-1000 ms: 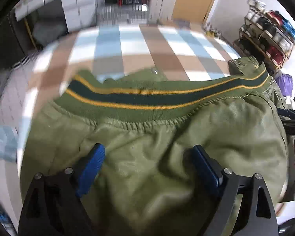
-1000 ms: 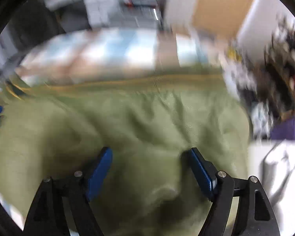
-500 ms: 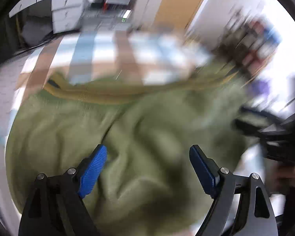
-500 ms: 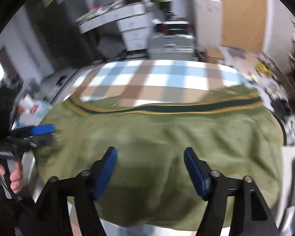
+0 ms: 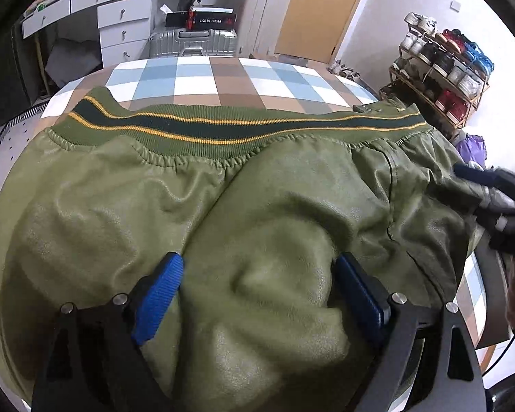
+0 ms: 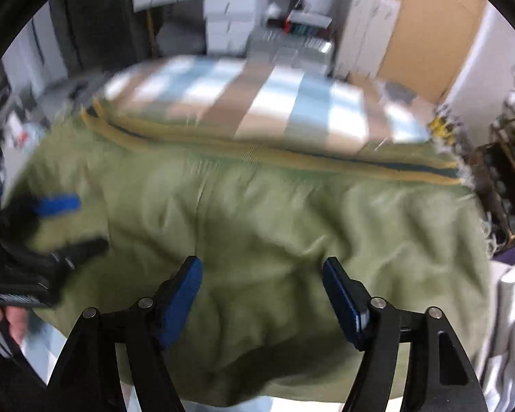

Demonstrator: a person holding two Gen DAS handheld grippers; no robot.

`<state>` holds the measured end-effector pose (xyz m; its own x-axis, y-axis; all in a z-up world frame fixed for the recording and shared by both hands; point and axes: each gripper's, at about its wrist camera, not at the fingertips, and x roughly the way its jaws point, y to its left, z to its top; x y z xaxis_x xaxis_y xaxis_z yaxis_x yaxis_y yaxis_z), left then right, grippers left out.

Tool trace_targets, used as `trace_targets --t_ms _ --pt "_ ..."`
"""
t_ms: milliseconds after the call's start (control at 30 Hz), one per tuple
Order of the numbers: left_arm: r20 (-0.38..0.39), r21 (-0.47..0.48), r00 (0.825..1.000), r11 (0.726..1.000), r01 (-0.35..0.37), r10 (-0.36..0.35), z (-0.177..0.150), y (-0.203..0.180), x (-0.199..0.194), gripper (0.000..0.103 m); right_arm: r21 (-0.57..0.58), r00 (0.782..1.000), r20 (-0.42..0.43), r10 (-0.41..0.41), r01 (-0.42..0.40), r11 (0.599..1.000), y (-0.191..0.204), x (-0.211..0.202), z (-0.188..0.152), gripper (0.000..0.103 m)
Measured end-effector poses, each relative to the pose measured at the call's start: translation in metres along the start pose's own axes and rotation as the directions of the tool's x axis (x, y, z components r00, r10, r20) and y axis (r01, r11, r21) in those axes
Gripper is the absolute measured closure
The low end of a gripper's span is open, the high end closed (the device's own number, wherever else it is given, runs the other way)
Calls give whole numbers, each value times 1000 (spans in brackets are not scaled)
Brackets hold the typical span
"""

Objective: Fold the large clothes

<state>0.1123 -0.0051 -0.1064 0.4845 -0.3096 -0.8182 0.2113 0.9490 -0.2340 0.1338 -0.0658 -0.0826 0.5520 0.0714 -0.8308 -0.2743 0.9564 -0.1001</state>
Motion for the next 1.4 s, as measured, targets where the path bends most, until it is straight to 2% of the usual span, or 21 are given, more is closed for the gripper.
trace_targets --t_ms 67,167,200,233,300,333,400,467,533,567,667,767,833,900,933,967,1033,1100,1200,1267,1400 --pt "23 -1 1000 1000 -11 11 -3 -2 2 13 41 998 37 -42 41 998 -11 -3 3 20" --pt "34 25 999 999 -32 31 -5 -5 3 13 88 987 -150 -55 68 994 -21 50 -12 15" --pt "43 27 999 999 -32 31 -6 -5 3 13 67 987 -147 -69 80 995 -17 63 -20 7" --pt "47 26 999 999 -25 24 -6 -4 2 13 40 989 -106 -108 113 993 -10 62 -22 6" --pt "47 32 999 999 -15 14 -6 -2 2 13 65 981 -125 -146 155 986 -5 58 -15 9" --pt "45 33 999 999 -10 8 -6 -2 2 13 99 985 -124 -124 137 986 -4 51 -13 16" --pt "41 31 999 1000 1 -3 -5 -1 1 13 186 1000 -3 -3 3 983 1 13 -14 16" --pt "41 31 999 999 10 -11 -5 -1 -1 13 207 995 92 44 -63 976 13 -16 -20 3" --pt "49 36 999 999 17 -19 -6 -1 -4 18 195 984 142 110 -137 971 33 -29 -31 0" --pt "55 43 998 999 -10 8 -8 -1 -5 17 188 984 141 114 -139 972 42 -25 -36 0" --pt "71 69 997 998 -9 4 -13 -5 -13 17 188 993 47 106 -113 976 52 18 -54 0" --pt "94 49 995 998 -27 22 -18 -6 -31 17 225 987 62 151 -161 961 42 19 -56 0" --pt "124 50 992 999 1 -8 -21 -8 -48 17 251 983 107 152 -174 952 32 6 -56 0" --pt "181 85 981 995 60 -74 -26 -15 -68 17 317 966 214 144 -208 925 16 -22 -65 0" --pt "193 101 978 993 56 -75 -28 -19 -73 17 333 960 248 132 -212 919 8 -32 -67 0" --pt "197 116 978 992 47 -69 -29 -24 -73 17 361 953 292 80 -188 913 -2 -45 -70 0" --pt "128 139 991 990 19 -37 -31 -31 -53 16 419 940 340 -39 -114 901 -13 -58 -77 0" --pt "4 144 999 989 38 -39 -33 -27 -15 13 474 925 349 -153 -33 880 -22 -61 -82 0" --pt "-20 121 998 991 61 -59 -28 -16 6 6 498 904 319 -284 95 862 -25 -60 -83 0" --pt "-30 127 998 990 55 -51 -23 -17 13 2 479 908 299 -294 124 869 -31 -60 -82 0" --pt "-5 95 1000 995 -29 30 -19 -34 5 2 460 923 261 -282 138 877 -34 -54 -76 0"
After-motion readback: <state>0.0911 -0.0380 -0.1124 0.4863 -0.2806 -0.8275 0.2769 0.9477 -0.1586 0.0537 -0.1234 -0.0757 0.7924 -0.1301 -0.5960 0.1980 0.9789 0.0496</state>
